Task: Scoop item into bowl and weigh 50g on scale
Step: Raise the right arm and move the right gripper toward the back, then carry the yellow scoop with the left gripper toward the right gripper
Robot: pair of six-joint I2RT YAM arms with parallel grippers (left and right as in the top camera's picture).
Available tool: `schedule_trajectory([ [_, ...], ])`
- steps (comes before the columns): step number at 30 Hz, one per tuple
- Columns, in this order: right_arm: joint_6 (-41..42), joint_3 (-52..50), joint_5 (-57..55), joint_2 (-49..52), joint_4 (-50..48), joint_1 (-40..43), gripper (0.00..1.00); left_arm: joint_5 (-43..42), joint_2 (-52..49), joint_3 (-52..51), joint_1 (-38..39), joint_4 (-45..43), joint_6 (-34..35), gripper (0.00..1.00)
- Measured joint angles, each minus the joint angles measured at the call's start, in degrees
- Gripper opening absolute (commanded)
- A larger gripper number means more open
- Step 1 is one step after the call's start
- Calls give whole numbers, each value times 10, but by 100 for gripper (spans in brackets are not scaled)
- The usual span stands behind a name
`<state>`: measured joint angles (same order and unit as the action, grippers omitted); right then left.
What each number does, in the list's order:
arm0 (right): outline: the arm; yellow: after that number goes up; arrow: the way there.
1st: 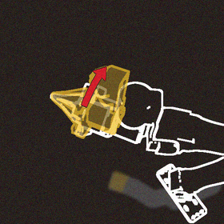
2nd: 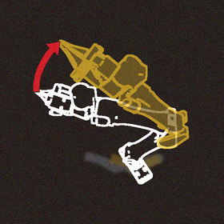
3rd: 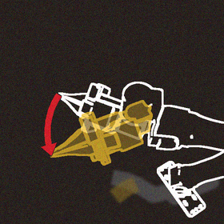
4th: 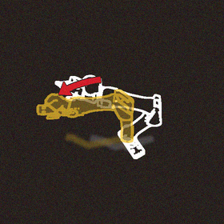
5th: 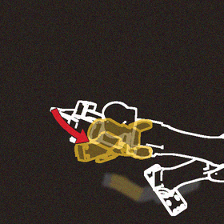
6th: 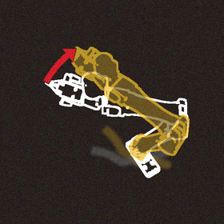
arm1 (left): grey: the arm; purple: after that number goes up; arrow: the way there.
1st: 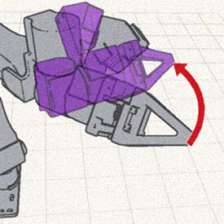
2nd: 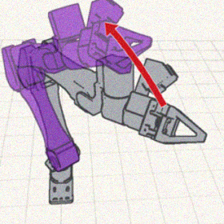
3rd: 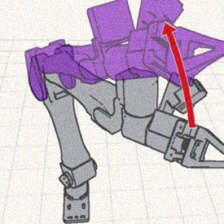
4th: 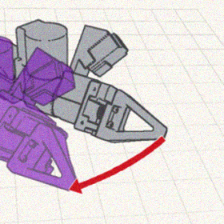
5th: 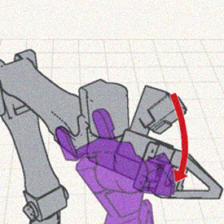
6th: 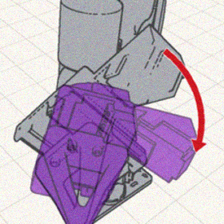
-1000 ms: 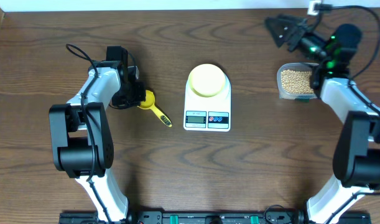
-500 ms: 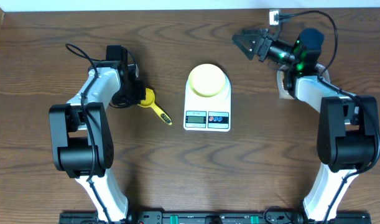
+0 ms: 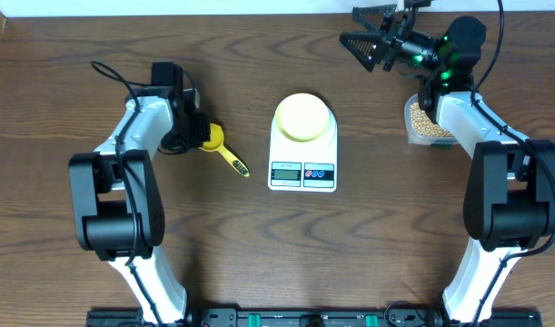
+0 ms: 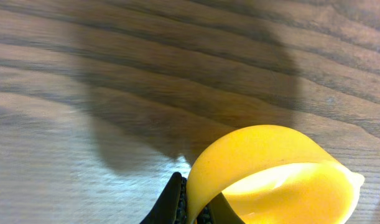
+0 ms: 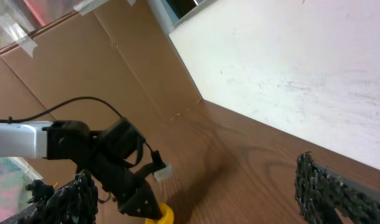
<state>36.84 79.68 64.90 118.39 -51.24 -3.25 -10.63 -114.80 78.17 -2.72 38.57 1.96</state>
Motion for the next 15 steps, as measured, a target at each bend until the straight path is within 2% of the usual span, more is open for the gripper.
schedule_trajectory([
  [7,-5,0,-5,0,0,0,99,7,71,1,-39,-7,0,8],
  [15,-19,0,-19,0,1,-10,99,9,133,4,-52,-87,42,8],
])
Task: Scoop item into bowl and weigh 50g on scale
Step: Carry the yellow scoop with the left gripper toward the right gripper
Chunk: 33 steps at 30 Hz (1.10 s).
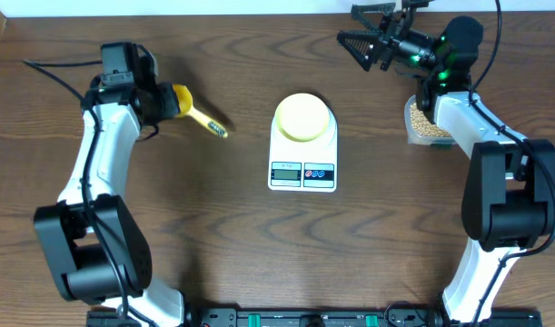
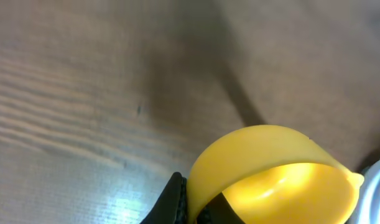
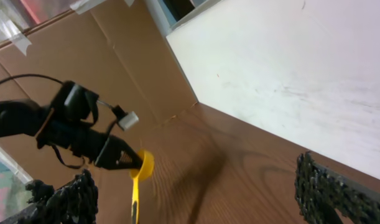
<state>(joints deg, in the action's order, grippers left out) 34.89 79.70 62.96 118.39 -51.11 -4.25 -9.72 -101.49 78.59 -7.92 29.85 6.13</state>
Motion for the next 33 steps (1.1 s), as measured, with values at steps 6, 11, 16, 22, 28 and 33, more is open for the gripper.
schedule_trajectory([
  [6,-6,7,-5,0,11,-5,99,-5,21,0,8,-67,40,8],
  [11,-19,26,-9,0,32,-7,99,-5,26,0,21,-114,64,8],
  [16,-56,56,-11,0,110,-20,99,-5,26,0,35,-176,116,8],
  [22,-117,99,-11,0,192,-40,99,-5,26,0,44,-240,167,8],
  [28,-144,111,-11,0,203,-45,99,-5,26,0,45,-278,239,8],
  [33,-151,111,-11,0,204,-52,99,-5,26,0,45,-294,315,8],
])
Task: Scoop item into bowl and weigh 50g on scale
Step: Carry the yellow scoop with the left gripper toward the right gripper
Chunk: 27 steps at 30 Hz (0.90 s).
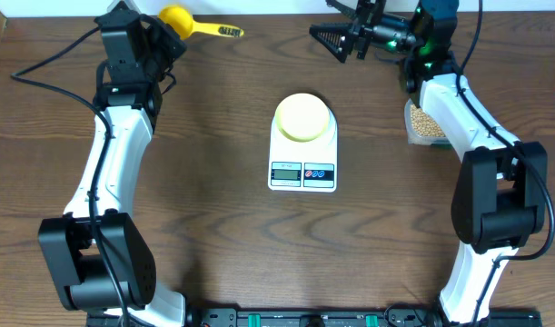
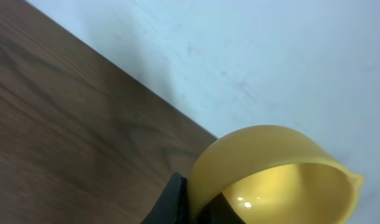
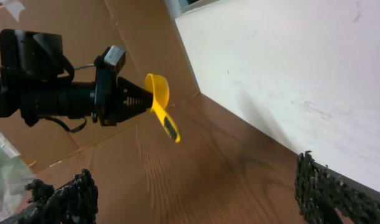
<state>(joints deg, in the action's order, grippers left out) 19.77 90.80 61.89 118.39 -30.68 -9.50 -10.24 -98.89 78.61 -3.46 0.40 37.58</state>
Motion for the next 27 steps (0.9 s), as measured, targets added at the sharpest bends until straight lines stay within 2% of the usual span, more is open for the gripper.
schedule_trajectory([
  [5,-6,0,0,0,0,-14,99,-15,0,0,1,-16,60,8],
  [10,-9,0,0,0,0,-18,99,-36,0,0,12,-33,86,8],
  [27,-10,0,0,0,2,-18,99,-50,0,0,92,-33,94,8],
])
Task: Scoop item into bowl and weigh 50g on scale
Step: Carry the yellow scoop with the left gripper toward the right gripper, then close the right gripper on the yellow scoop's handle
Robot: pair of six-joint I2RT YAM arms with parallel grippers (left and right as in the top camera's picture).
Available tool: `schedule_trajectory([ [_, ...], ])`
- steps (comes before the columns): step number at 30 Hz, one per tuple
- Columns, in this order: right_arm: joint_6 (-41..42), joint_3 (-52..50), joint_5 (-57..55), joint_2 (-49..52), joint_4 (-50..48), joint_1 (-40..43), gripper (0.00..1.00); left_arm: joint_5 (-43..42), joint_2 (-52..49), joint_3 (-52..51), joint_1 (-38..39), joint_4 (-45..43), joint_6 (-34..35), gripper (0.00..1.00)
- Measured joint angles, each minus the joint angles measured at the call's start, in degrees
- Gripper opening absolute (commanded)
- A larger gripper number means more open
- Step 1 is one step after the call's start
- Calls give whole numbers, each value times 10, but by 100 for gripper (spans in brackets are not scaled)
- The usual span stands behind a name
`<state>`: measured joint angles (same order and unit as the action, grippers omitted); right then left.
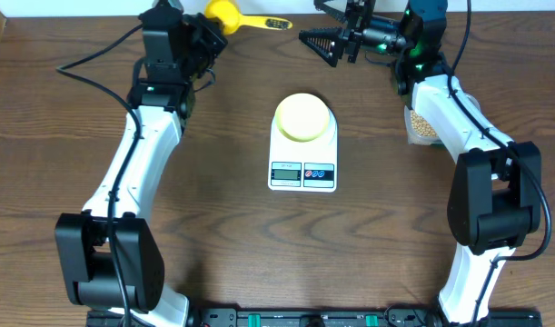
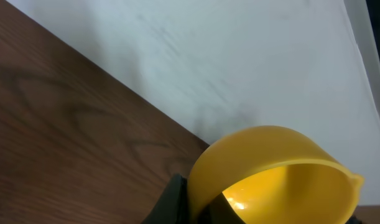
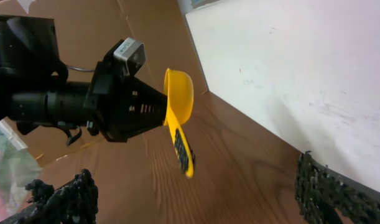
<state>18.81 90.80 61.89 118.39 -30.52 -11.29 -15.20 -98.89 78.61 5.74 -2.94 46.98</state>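
My left gripper is shut on the cup of a yellow scoop and holds it raised at the table's far edge; the handle points right. The scoop's cup fills the left wrist view and looks empty. My right gripper stands open just right of the handle tip, facing the scoop, with its fingers apart. A white scale carries a pale yellow bowl at mid-table. A clear container of beans sits to the right, under the right arm.
A white wall runs behind the table's far edge. Brown cardboard stands at the far left. Cables trail from both arms over the back of the table.
My left gripper has carried the scoop to the right along the far edge. The right gripper has shifted a little left, so the handle tip now lies close to its open fingers.
My left gripper was shut on the scoop's cup low over the table left of the scale. Then it held the scoop farther back and left. Later the scoop was raised at the far edge, and now it is near the open right gripper.
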Motion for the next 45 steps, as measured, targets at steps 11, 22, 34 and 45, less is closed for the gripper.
schedule_trajectory([
  [11,0,0,0,0,3,0,99,-7,0,0,18,-3,47,8],
  [22,31,1,-1,0,-69,-19,90,-15,0,0,18,-5,172,8],
  [34,169,2,-37,0,-132,-29,97,-52,0,0,18,-9,195,8],
  [45,201,2,-50,0,-152,-38,91,-78,0,0,18,-23,242,8],
])
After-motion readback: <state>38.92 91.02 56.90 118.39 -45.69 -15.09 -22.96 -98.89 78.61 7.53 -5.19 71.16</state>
